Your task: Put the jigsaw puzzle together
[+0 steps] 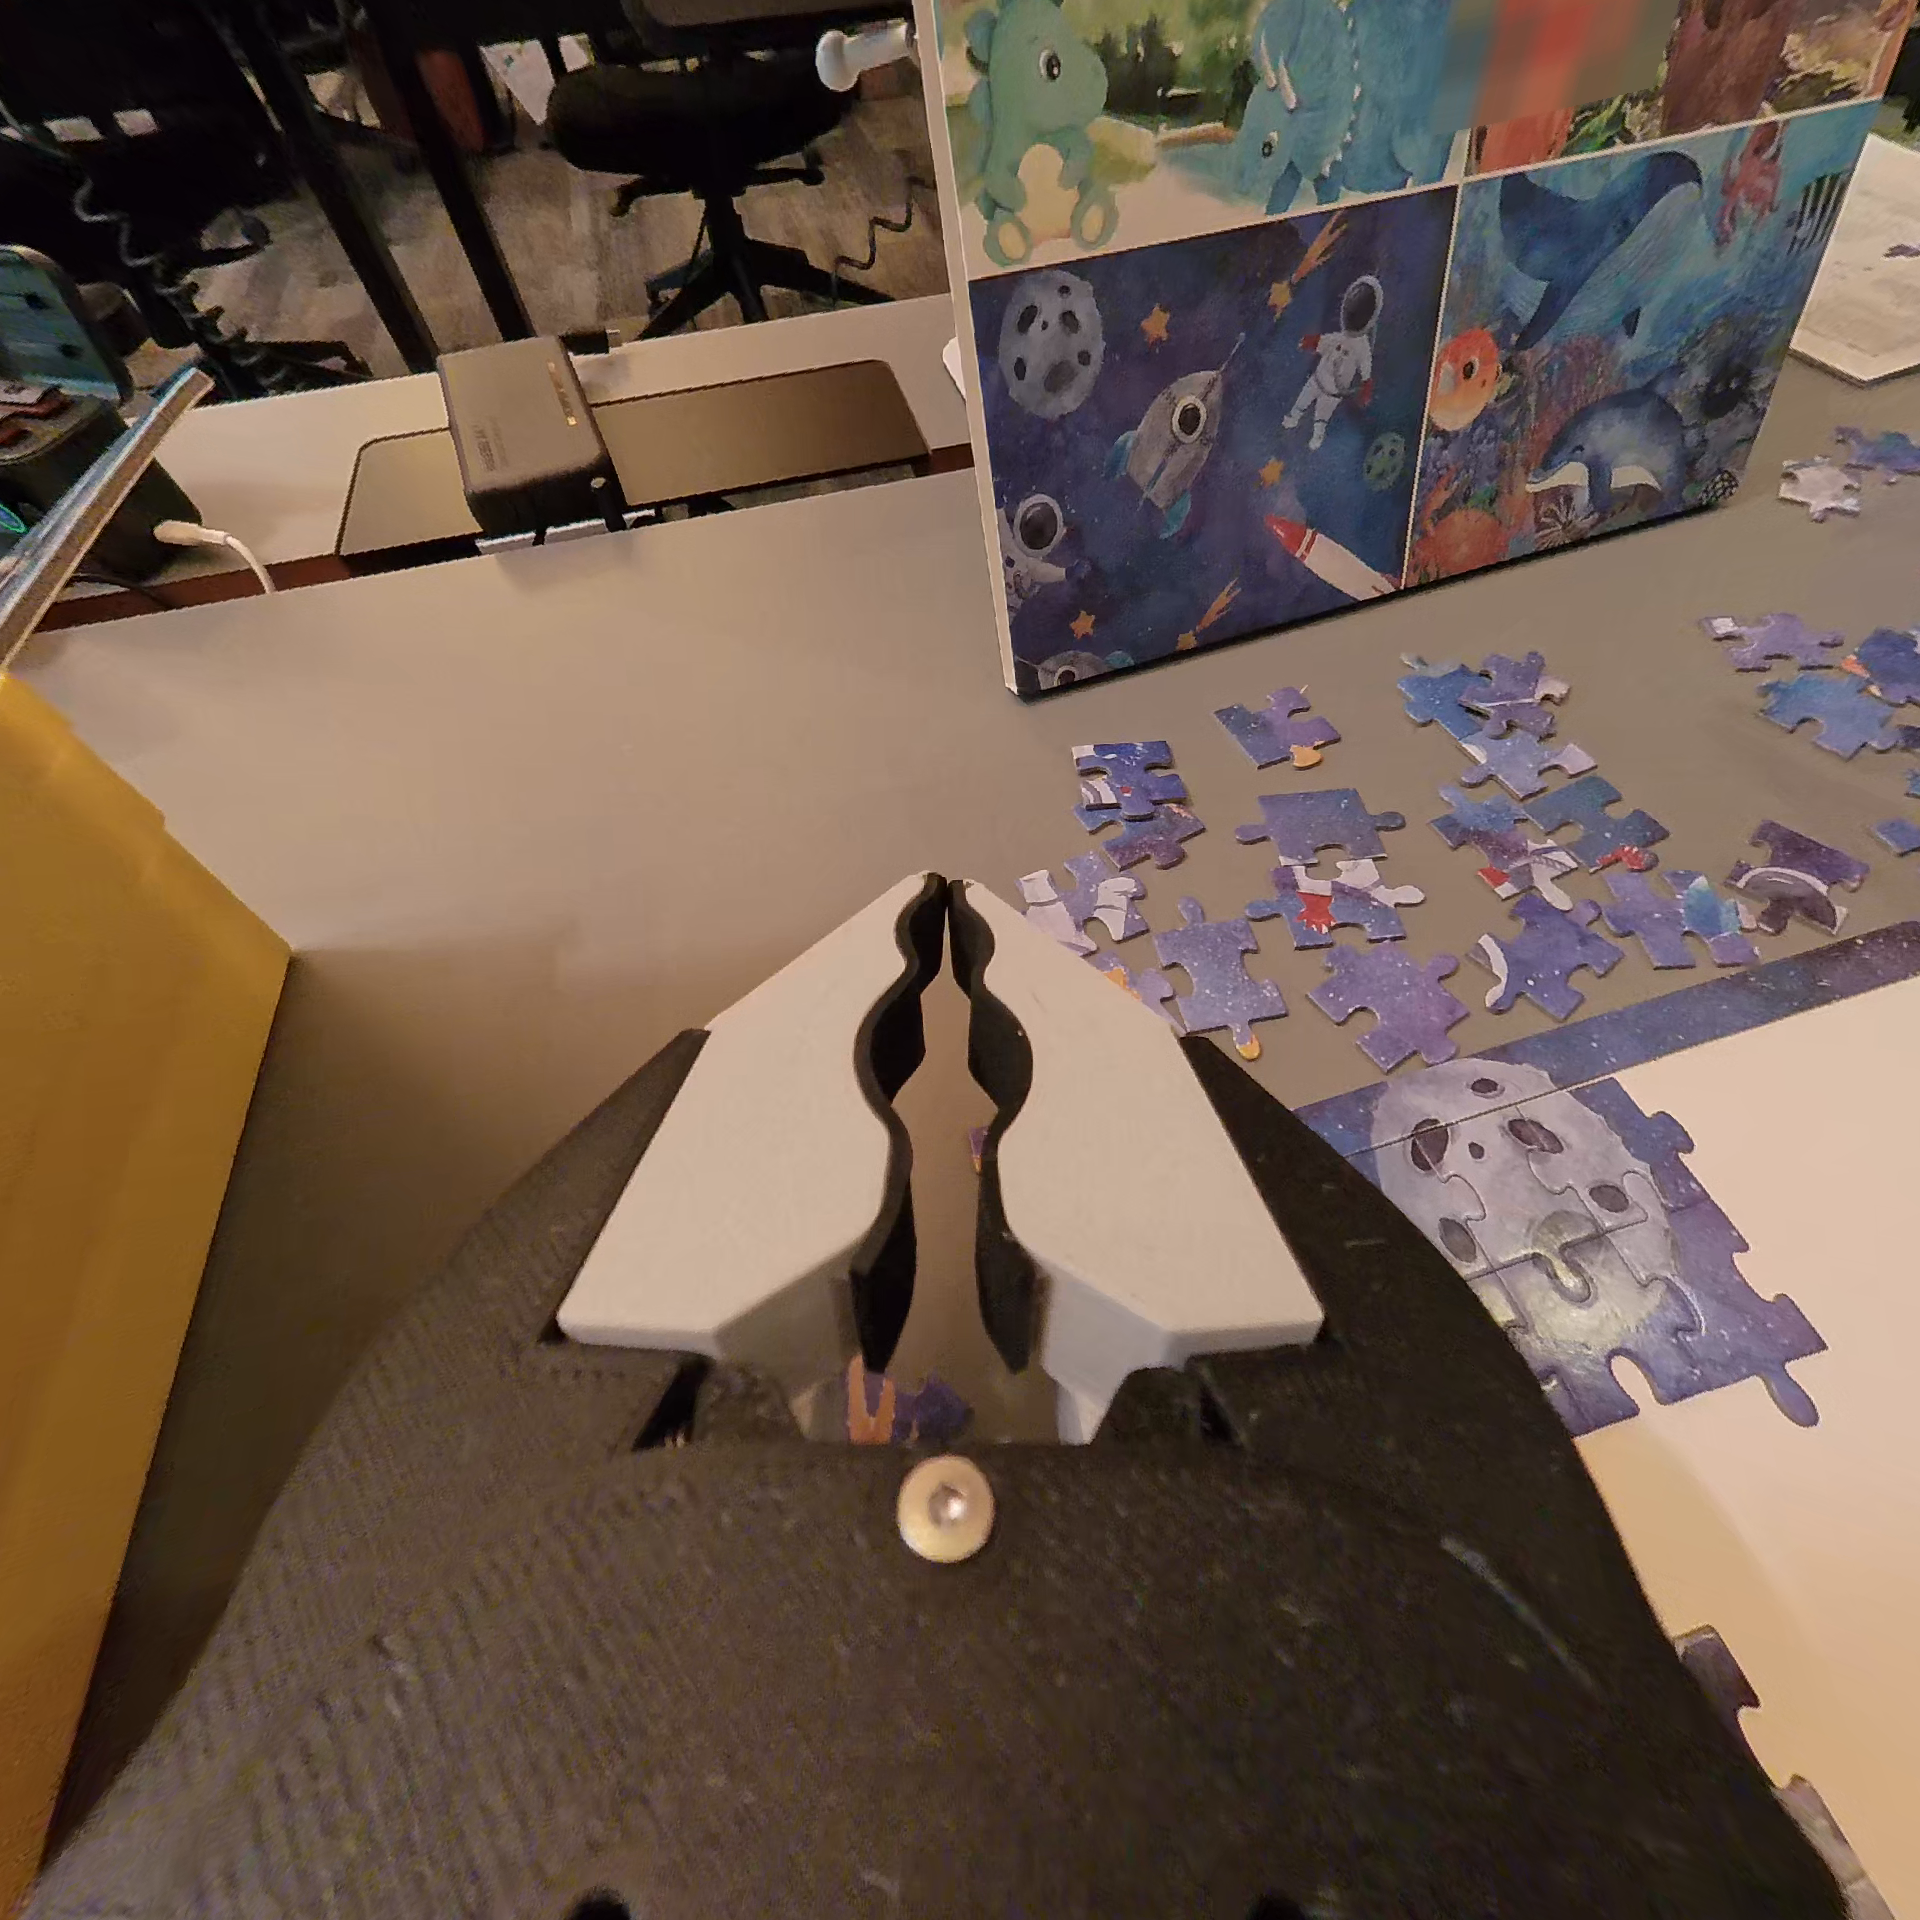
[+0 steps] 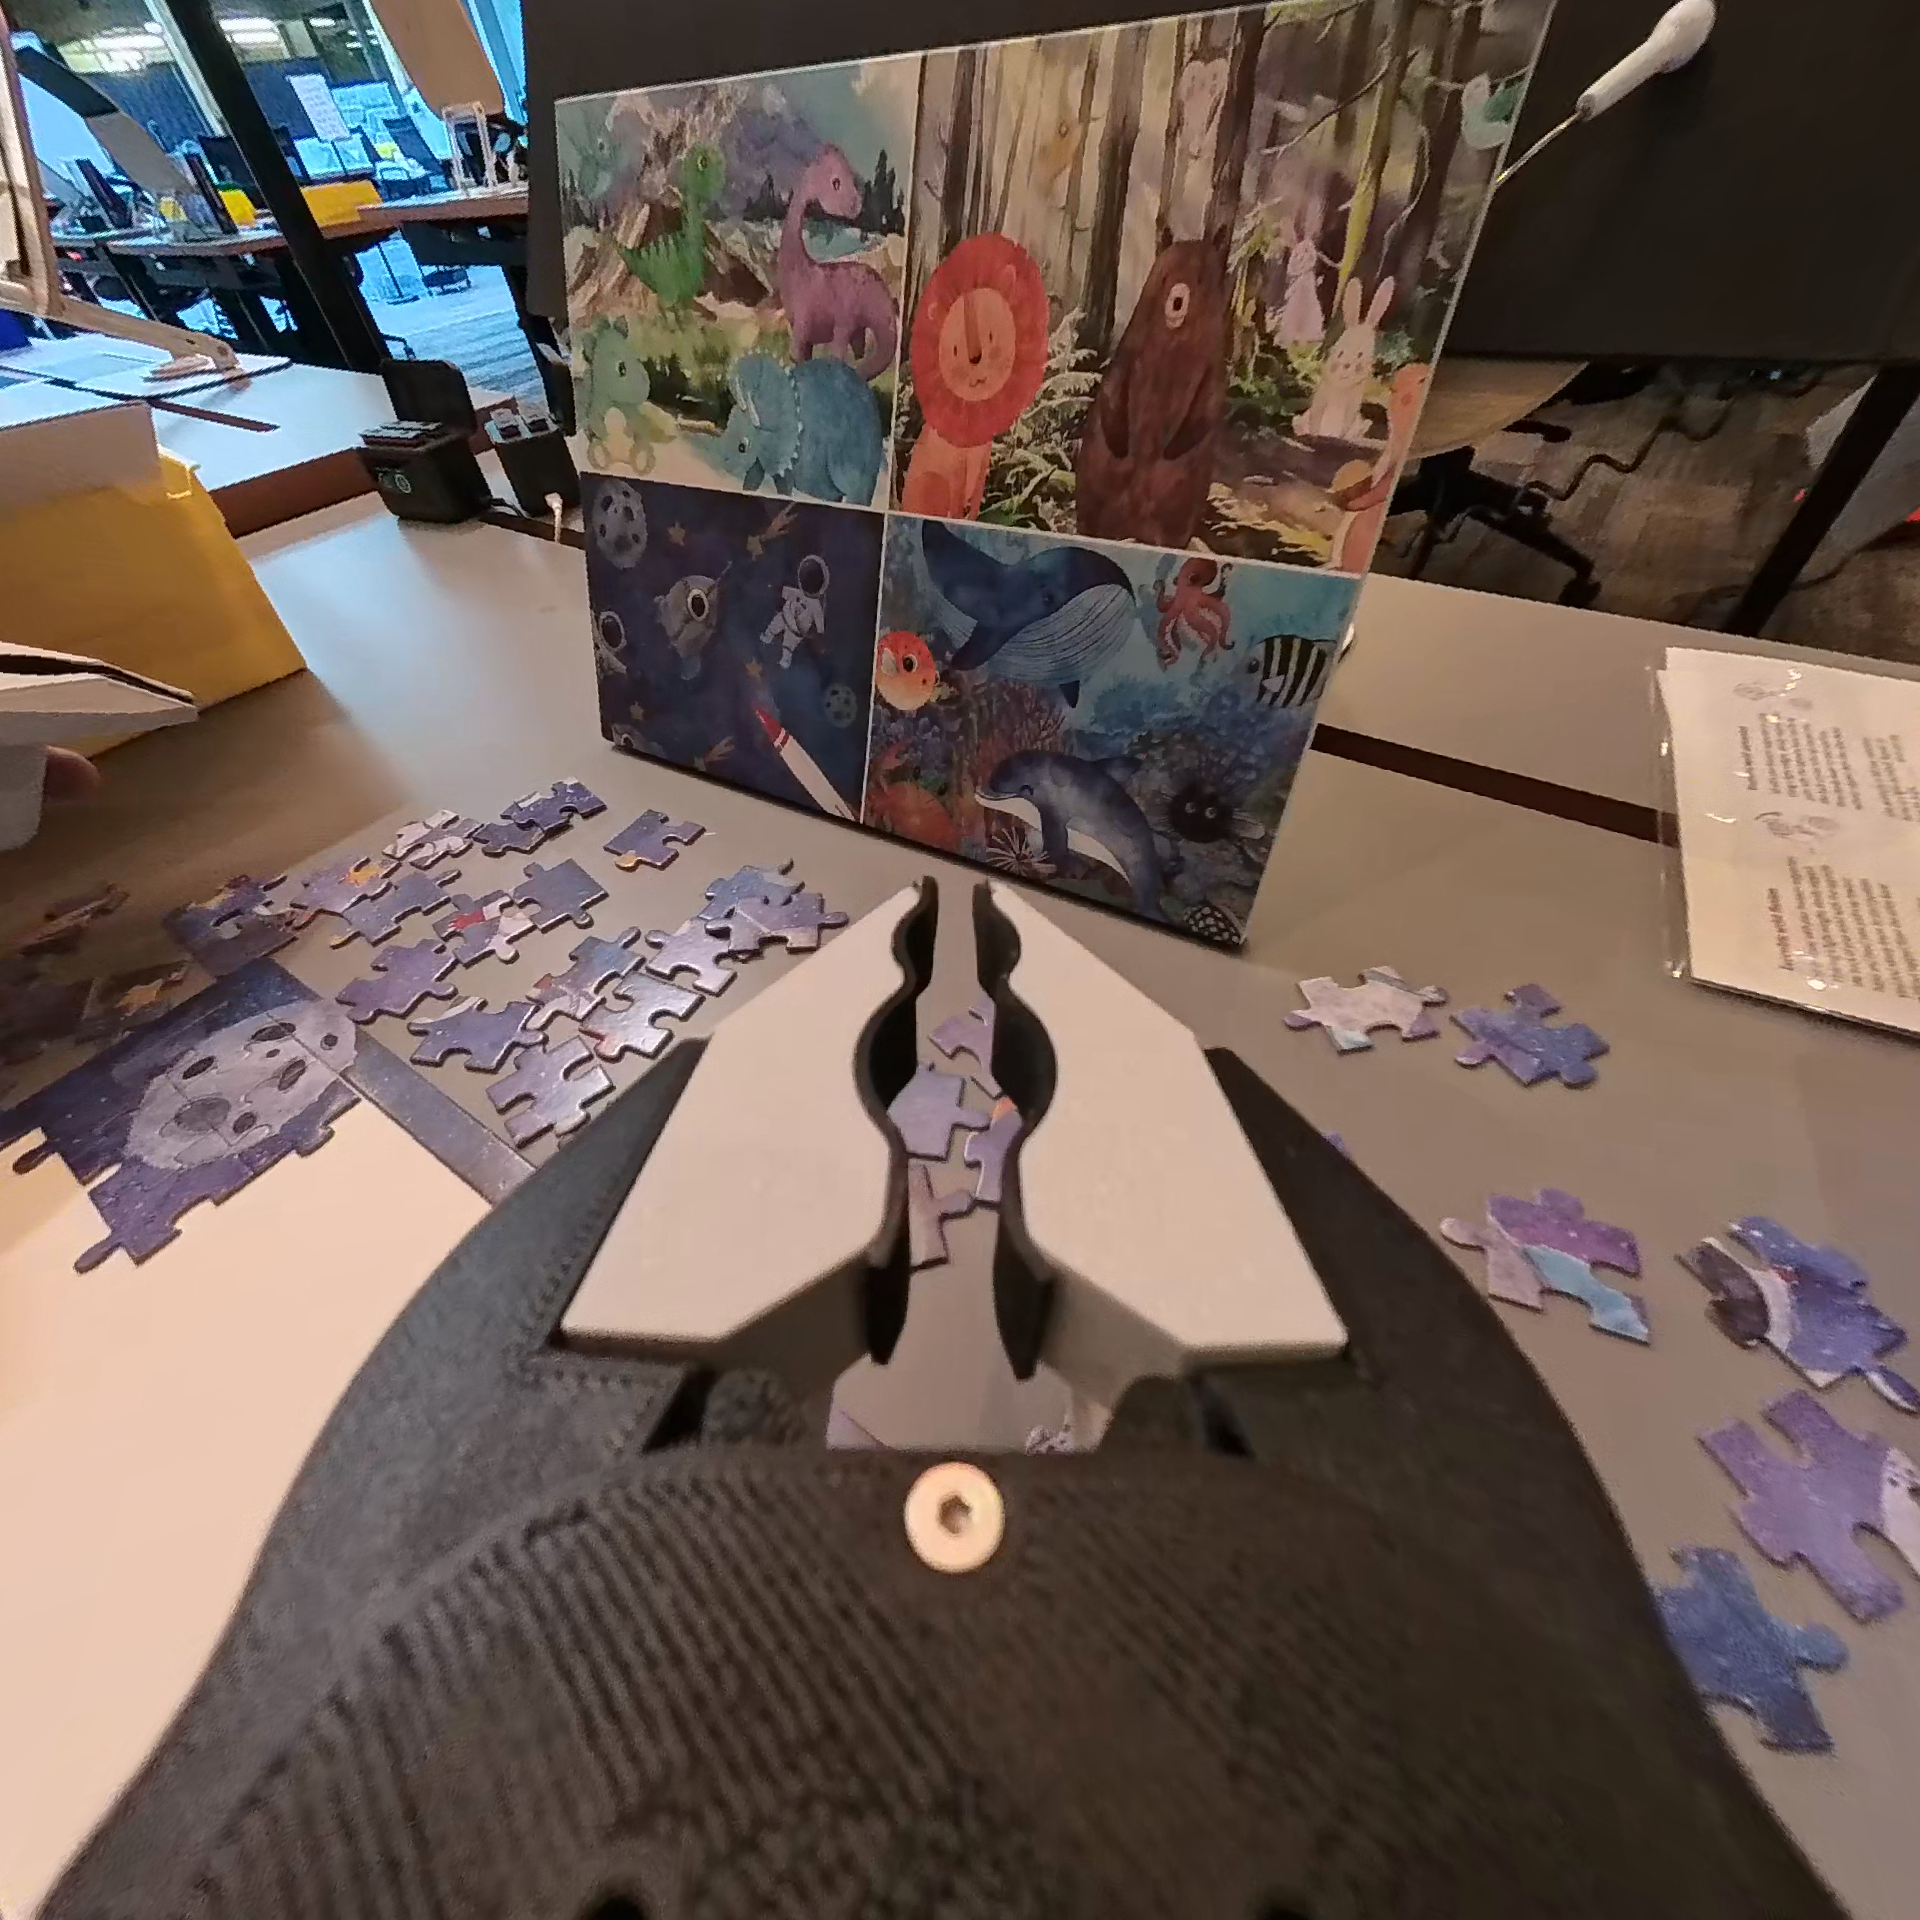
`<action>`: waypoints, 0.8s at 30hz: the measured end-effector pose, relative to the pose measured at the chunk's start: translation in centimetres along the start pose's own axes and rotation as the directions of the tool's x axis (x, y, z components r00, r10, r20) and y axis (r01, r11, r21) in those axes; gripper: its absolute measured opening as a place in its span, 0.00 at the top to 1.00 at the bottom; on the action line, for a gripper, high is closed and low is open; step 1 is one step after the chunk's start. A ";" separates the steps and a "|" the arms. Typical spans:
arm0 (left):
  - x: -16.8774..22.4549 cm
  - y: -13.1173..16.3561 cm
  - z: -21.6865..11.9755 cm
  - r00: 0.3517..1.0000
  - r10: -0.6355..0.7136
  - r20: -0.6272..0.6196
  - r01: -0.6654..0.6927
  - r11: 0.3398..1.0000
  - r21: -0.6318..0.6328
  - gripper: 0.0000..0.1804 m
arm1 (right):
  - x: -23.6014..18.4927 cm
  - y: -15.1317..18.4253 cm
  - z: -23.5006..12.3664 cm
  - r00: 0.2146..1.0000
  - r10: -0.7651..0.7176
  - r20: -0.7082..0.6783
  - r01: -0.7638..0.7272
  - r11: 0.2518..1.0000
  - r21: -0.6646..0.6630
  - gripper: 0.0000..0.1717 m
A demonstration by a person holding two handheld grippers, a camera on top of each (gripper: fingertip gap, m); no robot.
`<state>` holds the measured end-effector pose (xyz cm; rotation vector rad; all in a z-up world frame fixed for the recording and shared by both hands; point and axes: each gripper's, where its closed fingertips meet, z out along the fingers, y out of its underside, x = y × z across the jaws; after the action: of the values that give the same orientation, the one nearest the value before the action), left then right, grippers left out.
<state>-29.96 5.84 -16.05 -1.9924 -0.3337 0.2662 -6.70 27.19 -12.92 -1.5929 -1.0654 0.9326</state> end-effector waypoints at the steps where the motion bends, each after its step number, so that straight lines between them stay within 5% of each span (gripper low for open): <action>1: 0.0 0.0 0.0 1.000 0.001 0.001 -0.001 1.000 0.001 1.00 | 0.1 -0.1 -0.1 1.000 0.000 -0.002 0.000 1.000 0.008 0.97; 24: -0.1 -0.1 0.0 1.000 0.001 -0.001 -0.001 1.000 0.007 1.00 | 0.4 0.0 0.1 0.998 0.064 0.022 -0.065 0.997 0.053 0.97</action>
<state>-30.04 5.85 -15.97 -1.9854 -0.3311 0.2667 -6.67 27.56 -12.95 -1.5844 -1.0002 1.0141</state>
